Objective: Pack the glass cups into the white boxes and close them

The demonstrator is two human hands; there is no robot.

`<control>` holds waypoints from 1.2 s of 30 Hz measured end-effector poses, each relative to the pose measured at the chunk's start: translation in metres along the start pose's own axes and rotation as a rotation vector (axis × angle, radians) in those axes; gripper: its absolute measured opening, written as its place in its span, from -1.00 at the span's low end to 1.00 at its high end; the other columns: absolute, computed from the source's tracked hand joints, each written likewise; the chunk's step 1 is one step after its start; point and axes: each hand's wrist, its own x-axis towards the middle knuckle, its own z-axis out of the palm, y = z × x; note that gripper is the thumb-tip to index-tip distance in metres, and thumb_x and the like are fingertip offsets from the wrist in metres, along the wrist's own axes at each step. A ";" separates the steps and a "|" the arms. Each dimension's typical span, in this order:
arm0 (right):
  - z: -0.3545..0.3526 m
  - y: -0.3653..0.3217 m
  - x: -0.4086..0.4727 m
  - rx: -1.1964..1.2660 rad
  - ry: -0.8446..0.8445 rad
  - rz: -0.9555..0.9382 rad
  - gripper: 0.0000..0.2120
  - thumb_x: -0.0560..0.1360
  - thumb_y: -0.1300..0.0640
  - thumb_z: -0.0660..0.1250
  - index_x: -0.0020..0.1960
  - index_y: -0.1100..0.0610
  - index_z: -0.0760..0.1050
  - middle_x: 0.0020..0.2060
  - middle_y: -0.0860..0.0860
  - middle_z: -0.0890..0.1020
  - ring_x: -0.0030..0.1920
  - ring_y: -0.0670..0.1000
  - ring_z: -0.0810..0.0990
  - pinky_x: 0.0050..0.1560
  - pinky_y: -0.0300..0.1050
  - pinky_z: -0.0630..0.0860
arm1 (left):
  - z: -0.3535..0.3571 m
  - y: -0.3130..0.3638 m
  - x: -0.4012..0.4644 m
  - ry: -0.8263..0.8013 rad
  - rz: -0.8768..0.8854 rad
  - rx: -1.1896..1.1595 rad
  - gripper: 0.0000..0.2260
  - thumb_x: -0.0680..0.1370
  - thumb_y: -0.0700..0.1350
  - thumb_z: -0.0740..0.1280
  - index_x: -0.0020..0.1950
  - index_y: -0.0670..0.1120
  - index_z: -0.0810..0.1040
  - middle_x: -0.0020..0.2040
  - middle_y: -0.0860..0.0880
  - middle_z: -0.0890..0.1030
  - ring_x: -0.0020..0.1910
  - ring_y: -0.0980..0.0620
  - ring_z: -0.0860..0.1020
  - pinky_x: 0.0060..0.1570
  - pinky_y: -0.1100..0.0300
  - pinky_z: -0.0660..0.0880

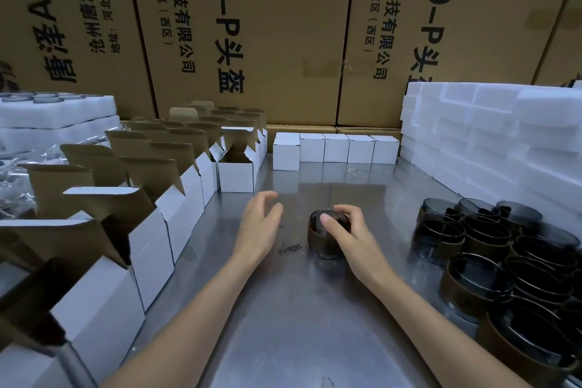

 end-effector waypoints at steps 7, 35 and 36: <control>0.001 0.004 0.004 0.024 0.016 0.011 -0.67 0.51 -0.18 0.25 0.20 -0.06 0.38 0.01 -0.22 0.53 0.08 -0.14 0.50 0.03 -0.19 0.34 | -0.003 -0.015 0.052 0.162 0.026 0.400 -0.66 0.65 0.06 0.10 0.41 0.06 0.38 0.44 -0.07 0.33 0.41 -0.05 0.32 0.29 0.06 0.32; -0.002 0.003 0.010 0.334 0.257 0.002 -0.89 0.60 0.08 0.22 -0.01 0.06 0.50 -0.06 -0.02 0.61 0.09 0.05 0.57 0.17 -0.01 0.47 | 0.039 0.071 -0.007 -0.046 0.372 0.601 -0.70 0.59 0.11 0.17 0.14 0.02 0.61 0.09 -0.01 0.56 0.14 -0.03 0.43 0.16 0.10 0.32; -0.003 0.003 0.010 0.340 0.286 -0.010 -0.91 0.60 0.11 0.22 0.01 0.06 0.49 -0.04 -0.02 0.59 0.10 0.05 0.55 0.15 -0.05 0.47 | 0.041 0.075 -0.013 -0.058 0.383 0.605 -0.71 0.59 0.09 0.17 0.14 0.02 0.61 0.08 0.00 0.57 0.12 -0.03 0.43 0.14 0.11 0.33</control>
